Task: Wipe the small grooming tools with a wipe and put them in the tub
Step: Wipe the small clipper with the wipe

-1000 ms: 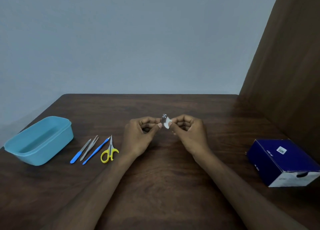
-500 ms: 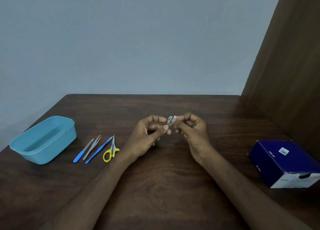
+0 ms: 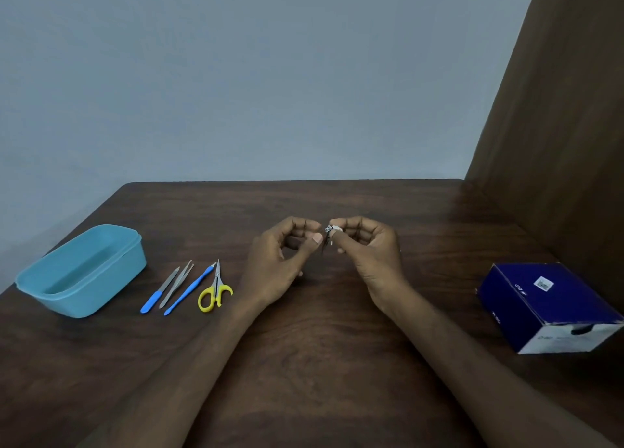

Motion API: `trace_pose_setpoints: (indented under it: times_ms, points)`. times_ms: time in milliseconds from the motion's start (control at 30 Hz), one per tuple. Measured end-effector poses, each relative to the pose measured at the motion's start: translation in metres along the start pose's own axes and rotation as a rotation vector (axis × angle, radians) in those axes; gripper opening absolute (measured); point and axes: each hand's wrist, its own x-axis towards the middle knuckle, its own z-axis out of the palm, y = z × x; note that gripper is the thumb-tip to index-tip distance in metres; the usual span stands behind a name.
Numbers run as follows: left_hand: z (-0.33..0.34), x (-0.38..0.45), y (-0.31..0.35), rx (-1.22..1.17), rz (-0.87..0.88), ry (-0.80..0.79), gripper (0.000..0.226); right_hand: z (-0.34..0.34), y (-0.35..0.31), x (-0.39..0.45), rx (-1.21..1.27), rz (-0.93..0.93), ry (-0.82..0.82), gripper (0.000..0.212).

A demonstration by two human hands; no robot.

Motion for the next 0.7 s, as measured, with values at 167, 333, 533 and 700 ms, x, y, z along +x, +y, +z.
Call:
trace_pose_setpoints:
  times_ms: [167,333,533,700]
  points:
    - [-0.0009,0.0,0.0033,-0.081,-0.002,-0.016,0.015,0.0009,0.0024,-0.002,-0.036,-0.026,-0.099,0.009]
    - [-0.0025,0.003,0.0028,-0.21,-0.056,-0.047,0.02,0.0013,0.0038,0.0007,0.072,0.007,-0.132,0.011]
    - [-0.0032,0.0036,0.0033,-0.316,-0.105,0.063,0.016,-0.0016,0.0083,-0.0009,-0.071,-0.038,-0.229,0.015]
    - [-0.0052,0.0032,0.0028,-0.346,-0.116,0.054,0.016,-0.0031,0.0085,-0.002,-0.058,-0.01,-0.243,0.016]
